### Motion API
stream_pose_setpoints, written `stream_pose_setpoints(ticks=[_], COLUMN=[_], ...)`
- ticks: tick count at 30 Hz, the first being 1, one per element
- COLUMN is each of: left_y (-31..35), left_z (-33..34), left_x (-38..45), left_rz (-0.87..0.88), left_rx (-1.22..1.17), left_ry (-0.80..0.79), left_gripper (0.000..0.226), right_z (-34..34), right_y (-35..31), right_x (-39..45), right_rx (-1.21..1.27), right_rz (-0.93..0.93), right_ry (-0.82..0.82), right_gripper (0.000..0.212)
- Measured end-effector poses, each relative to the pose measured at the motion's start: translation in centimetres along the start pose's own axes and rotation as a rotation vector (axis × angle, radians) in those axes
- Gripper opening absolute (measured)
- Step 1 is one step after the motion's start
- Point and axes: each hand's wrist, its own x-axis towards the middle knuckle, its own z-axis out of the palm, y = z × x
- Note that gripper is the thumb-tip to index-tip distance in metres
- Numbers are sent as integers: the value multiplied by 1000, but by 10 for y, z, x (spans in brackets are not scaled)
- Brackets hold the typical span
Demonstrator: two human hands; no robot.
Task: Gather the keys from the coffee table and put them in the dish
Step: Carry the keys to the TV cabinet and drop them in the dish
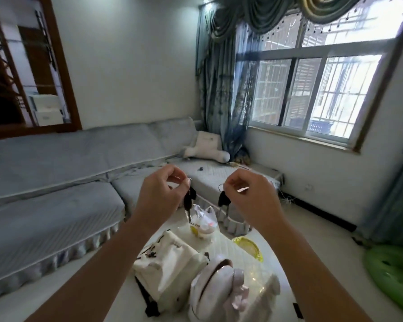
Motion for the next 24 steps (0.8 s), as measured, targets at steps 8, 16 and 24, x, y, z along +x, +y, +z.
stream_pose_setpoints(ticks=[8, 16, 24], left_y=[59, 93, 114], left_z=[41, 78, 130], left_x=[-11, -4, 15], left_rz=[10, 34, 163], left_rx=[-31, -127, -293], left_ry=[-99, -194, -328], left_gripper=[4, 4, 11], right_z=[-59, -93, -126], right_y=[26, 48, 64], right_x=[-20, -31, -41], right_rx=[-46, -107, -176], right_rz=[12, 133, 278], right_ry=[48, 128, 316], right_gripper=[15, 9, 7])
